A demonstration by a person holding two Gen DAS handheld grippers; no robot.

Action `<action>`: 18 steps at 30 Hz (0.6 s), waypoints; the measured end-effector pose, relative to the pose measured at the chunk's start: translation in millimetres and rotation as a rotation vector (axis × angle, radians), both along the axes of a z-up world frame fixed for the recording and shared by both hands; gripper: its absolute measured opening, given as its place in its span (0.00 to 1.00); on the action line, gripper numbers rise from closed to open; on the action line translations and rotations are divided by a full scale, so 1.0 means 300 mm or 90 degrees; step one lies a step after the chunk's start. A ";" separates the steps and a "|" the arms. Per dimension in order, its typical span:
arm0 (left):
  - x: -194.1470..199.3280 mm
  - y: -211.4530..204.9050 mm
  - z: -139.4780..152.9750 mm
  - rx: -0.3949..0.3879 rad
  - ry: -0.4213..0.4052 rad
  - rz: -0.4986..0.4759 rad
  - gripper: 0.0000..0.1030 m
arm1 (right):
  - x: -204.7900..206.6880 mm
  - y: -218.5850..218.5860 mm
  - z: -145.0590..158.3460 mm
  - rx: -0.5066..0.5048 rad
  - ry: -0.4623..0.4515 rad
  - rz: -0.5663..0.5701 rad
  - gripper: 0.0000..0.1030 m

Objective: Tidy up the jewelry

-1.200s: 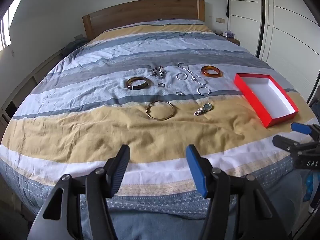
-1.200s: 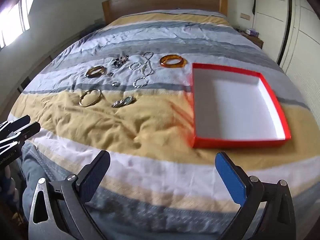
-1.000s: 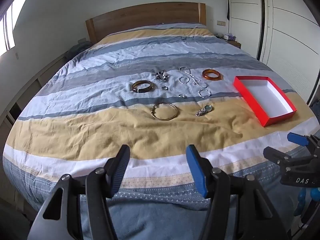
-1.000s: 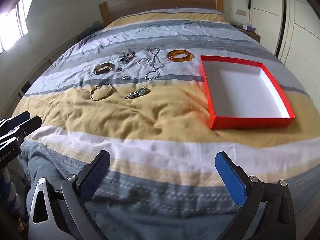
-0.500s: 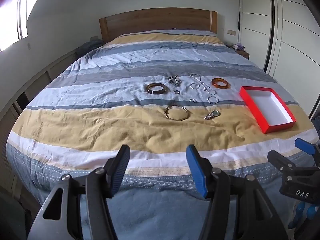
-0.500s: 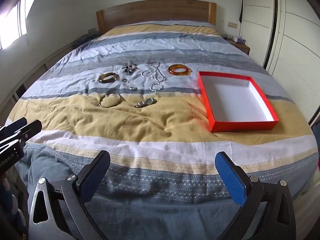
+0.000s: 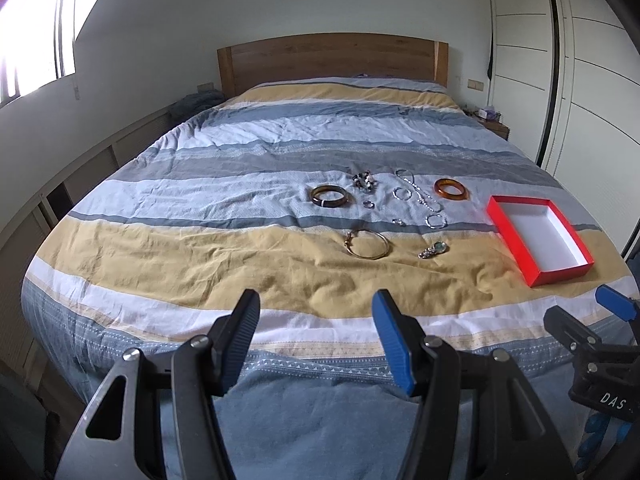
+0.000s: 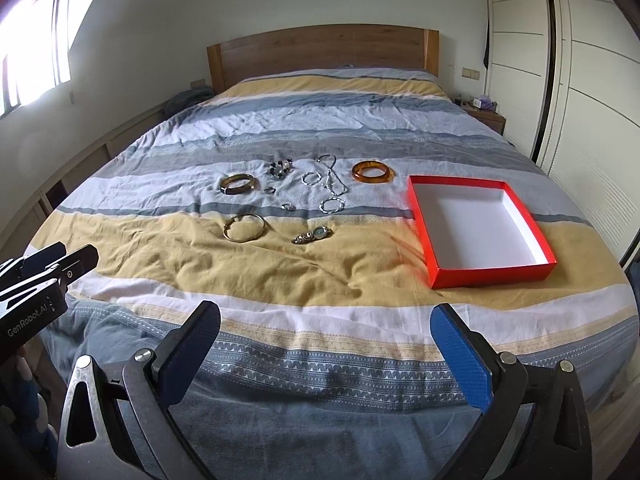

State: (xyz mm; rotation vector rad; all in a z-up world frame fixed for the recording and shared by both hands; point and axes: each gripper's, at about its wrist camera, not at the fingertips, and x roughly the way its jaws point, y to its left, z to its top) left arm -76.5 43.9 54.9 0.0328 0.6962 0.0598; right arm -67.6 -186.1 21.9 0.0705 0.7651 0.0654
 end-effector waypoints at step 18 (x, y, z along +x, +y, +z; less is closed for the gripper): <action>0.052 -0.027 0.025 0.010 0.008 -0.015 0.55 | 0.048 0.009 0.020 0.018 -0.016 0.008 1.00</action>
